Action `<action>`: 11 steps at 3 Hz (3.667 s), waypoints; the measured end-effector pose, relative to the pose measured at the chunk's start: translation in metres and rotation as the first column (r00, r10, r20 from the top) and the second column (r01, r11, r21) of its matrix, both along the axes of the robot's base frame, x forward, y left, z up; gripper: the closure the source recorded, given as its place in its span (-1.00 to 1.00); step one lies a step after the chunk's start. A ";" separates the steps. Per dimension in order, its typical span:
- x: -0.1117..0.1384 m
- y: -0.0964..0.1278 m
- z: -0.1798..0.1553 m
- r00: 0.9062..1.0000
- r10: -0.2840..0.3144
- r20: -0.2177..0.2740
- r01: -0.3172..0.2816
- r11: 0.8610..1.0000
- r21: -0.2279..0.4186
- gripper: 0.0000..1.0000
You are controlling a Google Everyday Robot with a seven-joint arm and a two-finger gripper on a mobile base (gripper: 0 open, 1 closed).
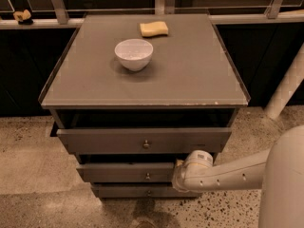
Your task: Open middle drawer
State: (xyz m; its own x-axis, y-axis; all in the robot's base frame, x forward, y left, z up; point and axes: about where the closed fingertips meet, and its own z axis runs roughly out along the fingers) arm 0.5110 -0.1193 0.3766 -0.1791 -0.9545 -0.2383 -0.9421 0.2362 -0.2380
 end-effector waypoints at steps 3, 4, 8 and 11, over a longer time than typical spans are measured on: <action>-0.002 -0.001 0.013 1.000 -0.001 -0.002 0.001 1.000 0.000 1.00; -0.002 -0.001 0.019 1.000 -0.001 -0.002 0.001 1.000 0.000 1.00; -0.050 -0.013 0.019 1.000 0.001 0.004 -0.001 1.000 -0.016 1.00; -0.076 -0.012 0.013 1.000 0.001 -0.026 -0.001 1.000 -0.027 1.00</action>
Offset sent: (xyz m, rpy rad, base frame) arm -0.1196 -0.0097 -0.0138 0.0233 -0.0370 -0.0168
